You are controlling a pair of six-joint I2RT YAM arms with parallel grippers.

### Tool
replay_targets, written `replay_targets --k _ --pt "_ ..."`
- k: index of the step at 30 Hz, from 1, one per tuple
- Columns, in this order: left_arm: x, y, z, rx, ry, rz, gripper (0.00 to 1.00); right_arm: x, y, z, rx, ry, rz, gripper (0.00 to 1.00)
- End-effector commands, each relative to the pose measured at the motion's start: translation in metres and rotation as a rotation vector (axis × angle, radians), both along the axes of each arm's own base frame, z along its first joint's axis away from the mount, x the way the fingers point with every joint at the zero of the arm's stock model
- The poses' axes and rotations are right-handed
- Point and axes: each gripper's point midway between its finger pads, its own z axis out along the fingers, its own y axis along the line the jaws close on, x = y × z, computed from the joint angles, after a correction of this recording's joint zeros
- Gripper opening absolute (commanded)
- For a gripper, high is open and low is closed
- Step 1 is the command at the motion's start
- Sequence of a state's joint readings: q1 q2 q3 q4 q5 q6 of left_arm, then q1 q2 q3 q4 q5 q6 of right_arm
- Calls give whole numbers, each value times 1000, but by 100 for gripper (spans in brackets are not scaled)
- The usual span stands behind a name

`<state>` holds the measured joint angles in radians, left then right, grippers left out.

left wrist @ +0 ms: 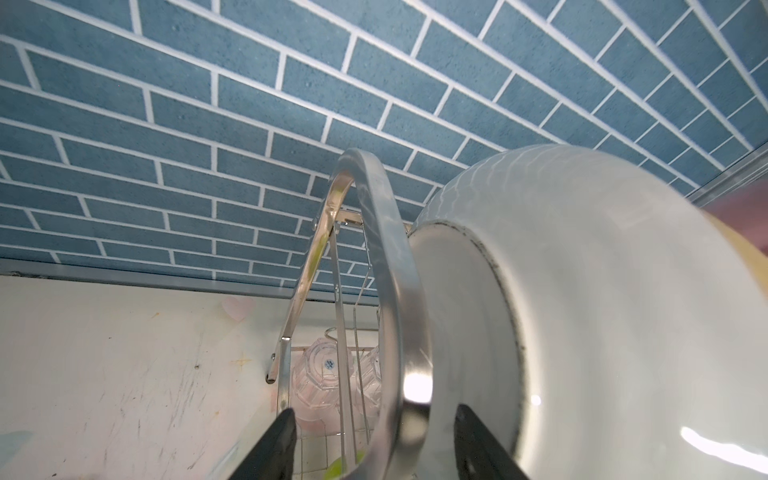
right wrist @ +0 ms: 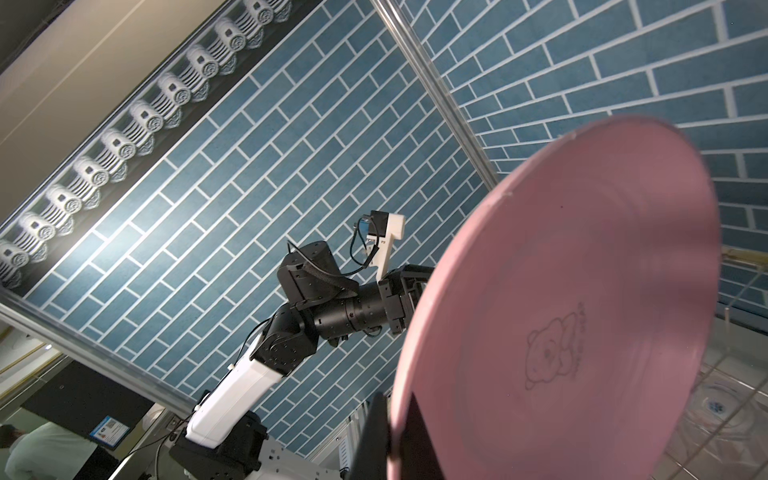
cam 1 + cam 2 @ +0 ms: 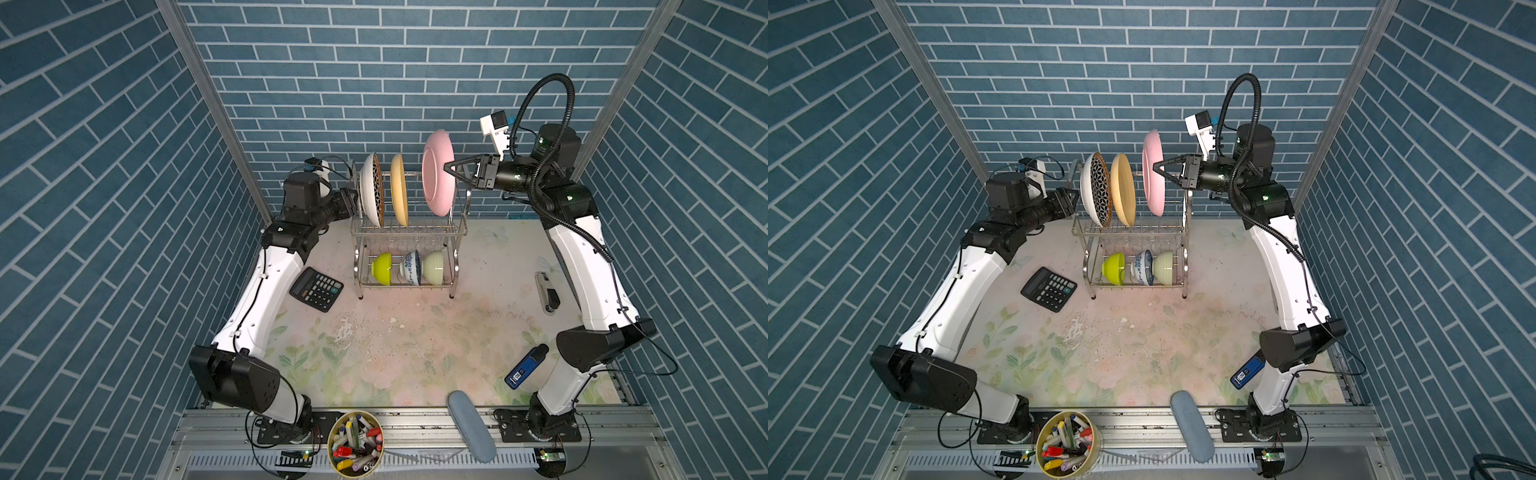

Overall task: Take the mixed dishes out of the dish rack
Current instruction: 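Lower the pink plate toward the table in front of the rack with the right gripper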

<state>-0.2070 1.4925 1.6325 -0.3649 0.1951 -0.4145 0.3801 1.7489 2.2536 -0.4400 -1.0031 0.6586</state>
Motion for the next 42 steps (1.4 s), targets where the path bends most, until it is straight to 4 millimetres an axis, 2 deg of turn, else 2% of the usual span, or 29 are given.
replay_targets --k 1,6,15,18,22,27,31,34,37,42 --pt "-13 11 21 -12 -57 44 65 -47 -2 29 41 -93 90 0" --pt "-29 20 29 -19 -64 79 74 -85 1 24 14 -97 140 0" --pt "-75 42 54 -23 -110 153 74 -144 3 -8 -50 -67 155 0" --pt "-90 44 56 -36 -103 148 72 -162 6 -27 -105 -53 174 0" --pt "-110 39 50 -47 -93 103 69 -182 12 -70 -243 -62 167 0" --pt "-128 37 34 -55 -49 75 69 -190 24 -136 -451 -38 154 0" --pt "-144 36 21 -38 -6 49 69 -181 28 -201 -698 -32 100 0" --pt "-156 37 6 -24 39 41 67 -170 28 -238 -883 -75 36 0" --pt "-170 39 -11 -1 90 28 66 -161 30 -264 -1050 -192 -21 0" --pt "-185 32 -42 -4 187 -19 67 -172 51 -296 -1209 -421 23 0"
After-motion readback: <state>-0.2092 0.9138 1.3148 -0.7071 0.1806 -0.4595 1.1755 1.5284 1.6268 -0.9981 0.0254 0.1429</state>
